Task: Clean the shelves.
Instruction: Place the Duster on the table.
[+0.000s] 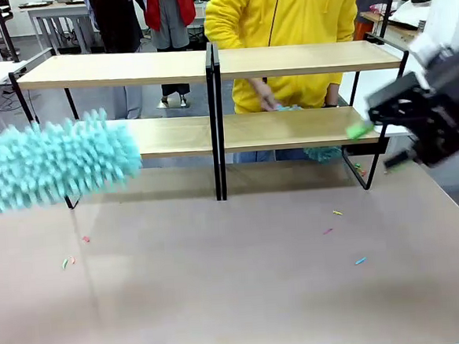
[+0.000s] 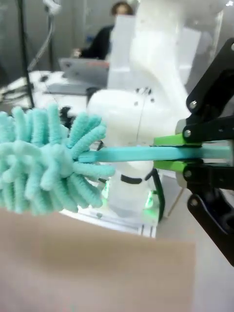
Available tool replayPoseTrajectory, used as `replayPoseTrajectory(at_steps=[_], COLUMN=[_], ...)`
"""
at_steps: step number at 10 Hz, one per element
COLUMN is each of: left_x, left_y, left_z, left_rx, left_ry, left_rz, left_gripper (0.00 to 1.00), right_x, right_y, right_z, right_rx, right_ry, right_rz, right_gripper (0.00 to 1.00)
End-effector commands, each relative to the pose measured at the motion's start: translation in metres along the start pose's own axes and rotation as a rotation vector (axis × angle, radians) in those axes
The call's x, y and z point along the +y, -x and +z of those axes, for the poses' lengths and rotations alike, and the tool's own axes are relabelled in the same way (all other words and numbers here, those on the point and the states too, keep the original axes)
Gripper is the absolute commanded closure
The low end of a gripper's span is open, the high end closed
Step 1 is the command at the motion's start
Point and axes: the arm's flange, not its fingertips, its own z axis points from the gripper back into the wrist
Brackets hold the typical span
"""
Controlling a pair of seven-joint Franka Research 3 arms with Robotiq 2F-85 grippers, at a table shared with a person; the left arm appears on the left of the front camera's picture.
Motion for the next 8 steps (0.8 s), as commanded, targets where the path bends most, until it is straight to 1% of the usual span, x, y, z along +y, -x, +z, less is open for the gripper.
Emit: replayPoseTrajectory(at_steps=[1,2,3,4,5,6,7,8], left_x=[0.067,0.099,0.124,0.135,0.12,0.12,0.149,0.141], left_y=[-0.003,-0.006,-0.006,-0.011,-0.011,-0.011,-0.009,-0.01], left_z=[-0.023,-0.047,-0.063,-0.069,-0.057,-0.057,-0.067,-0.068], left_rx=[0.091,0.114,0.133,0.089,0.114,0.114,0.113,0.104], left_ry=[0.032,0.027,-0.082,-0.184,0.011,0.011,-0.084,-0.11], left_rz=[0.002,0.043,0.134,0.308,0.058,0.058,0.157,0.089], left_gripper=[0.87,0.87,0.87,0.87,0.87,0.87,0.87,0.87], right_x=[-0.069,-0.078,-0.027,-0.027,-0.027,-0.027,-0.027,-0.027], right_y=[0.028,0.032,-0.012,-0.012,-0.012,-0.012,-0.012,-0.012], right_z=[-0.02,-0.028,0.011,0.011,0.011,0.011,0.011,0.011], right_rx=[-0.004,0.037,0.019,0.019,0.019,0.019,0.019,0.019], right_ry=[-0.06,-0.087,-0.026,-0.026,-0.026,-0.026,-0.026,-0.026], right_rz=[-0.193,-0.161,-0.114,-0.114,-0.114,-0.114,-0.114,-0.114], right_gripper=[0.0,0.0,0.0,0.0,0.0,0.0,0.0,0.0])
